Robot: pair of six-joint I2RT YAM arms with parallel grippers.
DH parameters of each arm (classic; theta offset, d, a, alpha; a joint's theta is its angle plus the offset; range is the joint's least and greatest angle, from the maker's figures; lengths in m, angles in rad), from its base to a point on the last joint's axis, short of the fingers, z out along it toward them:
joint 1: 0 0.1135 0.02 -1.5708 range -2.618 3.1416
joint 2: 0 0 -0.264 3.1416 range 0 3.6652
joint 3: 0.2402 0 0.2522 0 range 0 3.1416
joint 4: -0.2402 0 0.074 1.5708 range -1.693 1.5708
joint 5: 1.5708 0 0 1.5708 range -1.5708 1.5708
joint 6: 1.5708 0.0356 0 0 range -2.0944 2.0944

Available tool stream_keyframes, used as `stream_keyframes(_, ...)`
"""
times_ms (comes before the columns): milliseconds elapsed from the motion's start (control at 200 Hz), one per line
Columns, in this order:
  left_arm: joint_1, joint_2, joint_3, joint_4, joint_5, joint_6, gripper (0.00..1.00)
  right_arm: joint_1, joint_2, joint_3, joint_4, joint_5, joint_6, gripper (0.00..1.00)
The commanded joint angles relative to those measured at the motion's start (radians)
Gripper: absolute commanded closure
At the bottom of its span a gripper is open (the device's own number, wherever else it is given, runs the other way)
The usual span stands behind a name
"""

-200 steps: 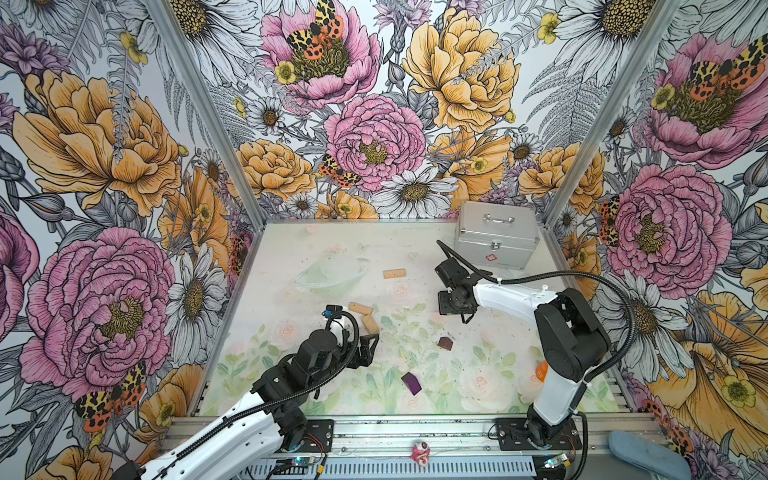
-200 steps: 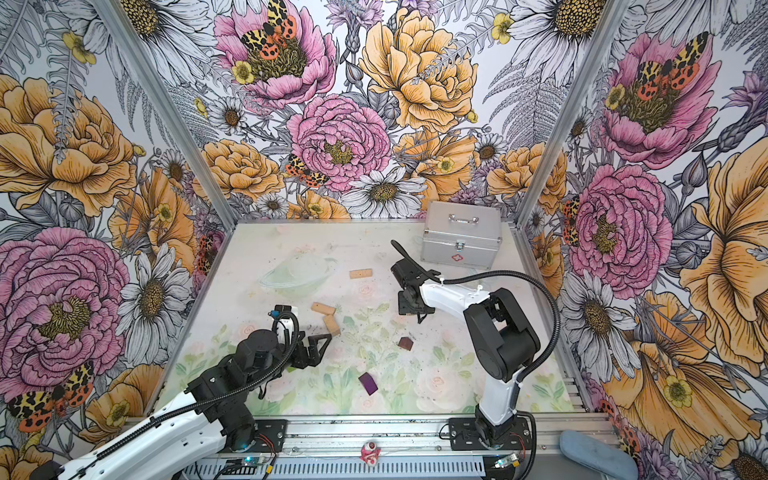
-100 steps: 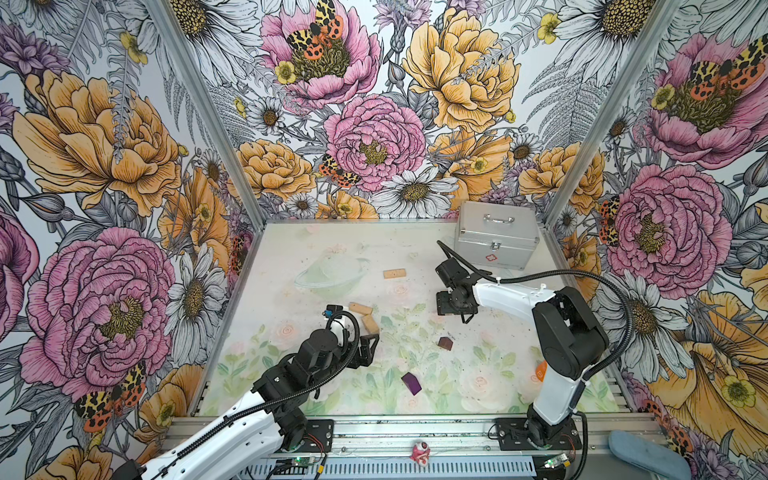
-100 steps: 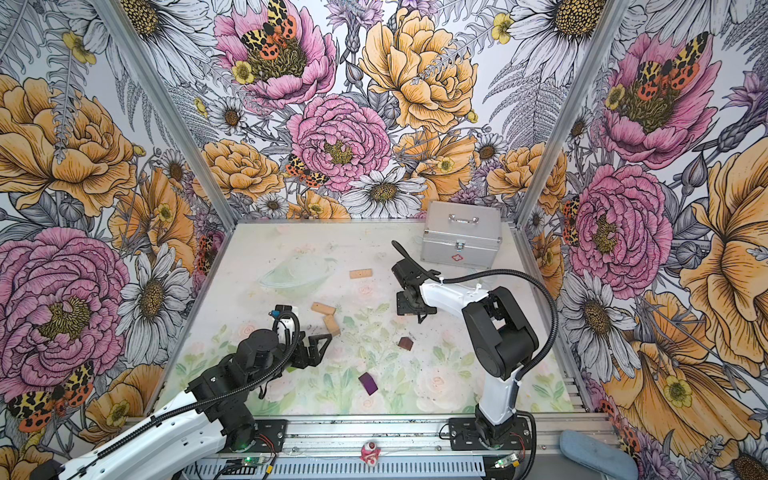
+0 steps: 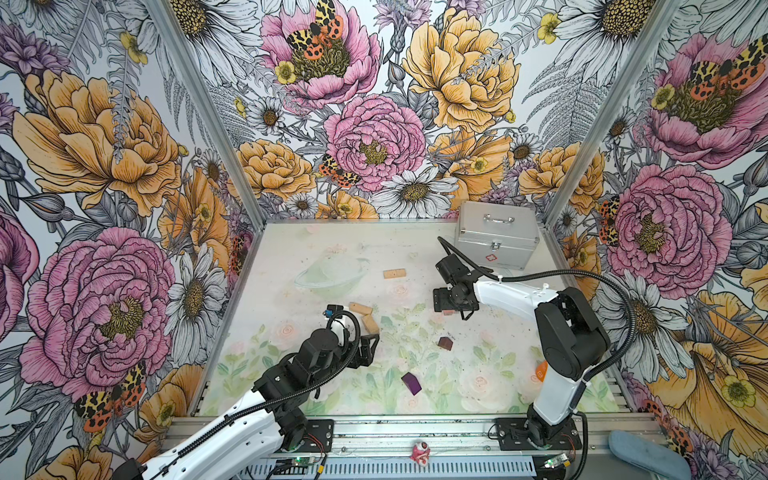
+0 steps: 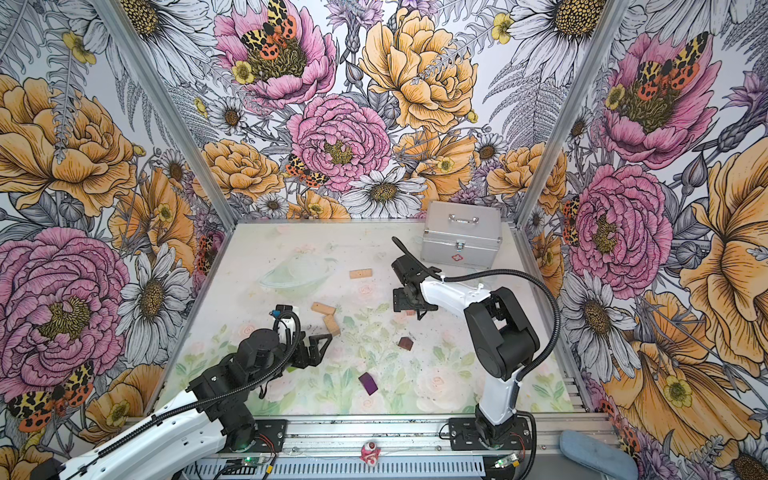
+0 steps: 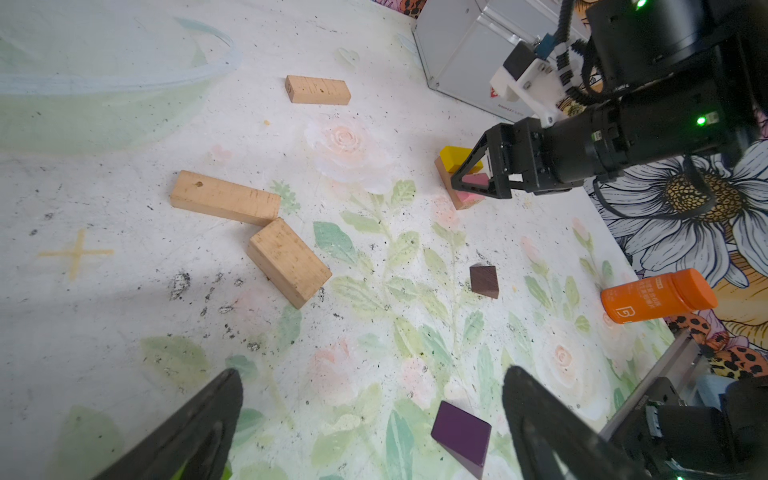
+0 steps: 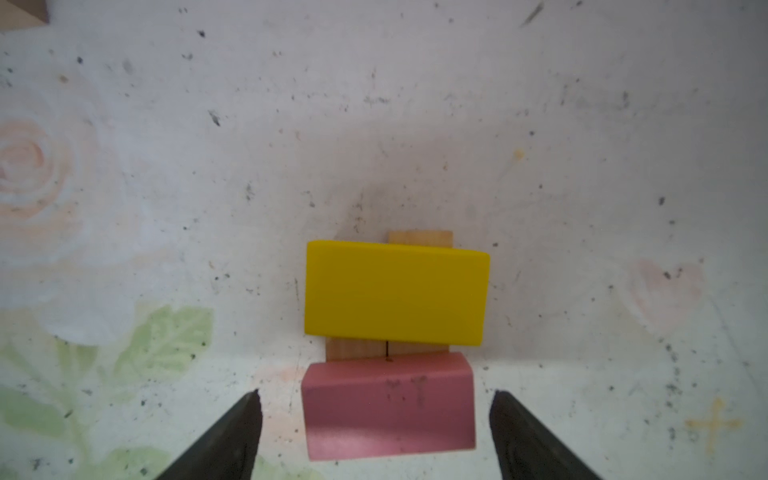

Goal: Build the wood block tower
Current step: 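Shift the right gripper onto the yellow block and close it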

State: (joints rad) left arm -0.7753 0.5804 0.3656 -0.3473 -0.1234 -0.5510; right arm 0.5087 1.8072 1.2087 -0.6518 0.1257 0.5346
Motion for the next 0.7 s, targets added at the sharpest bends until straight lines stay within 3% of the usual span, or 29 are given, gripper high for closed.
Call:
stream_keyframes(0,0.005,-0.002,0.033,0.006,-0.007,0.016,0.01,-0.009,0.021,0.070,-0.014,0.004,-0.009,0.12)
stream_keyframes(575,0.005,0.040,0.055,0.017,-0.029,0.041,0.01,-0.044,0.107,0.160,-0.048,0.035,-0.002,0.17)
stream_keyframes(695,0.005,0.066,0.063,0.026,-0.024,0.048,0.01,-0.047,0.118,0.165,-0.048,0.025,-0.006,0.23)
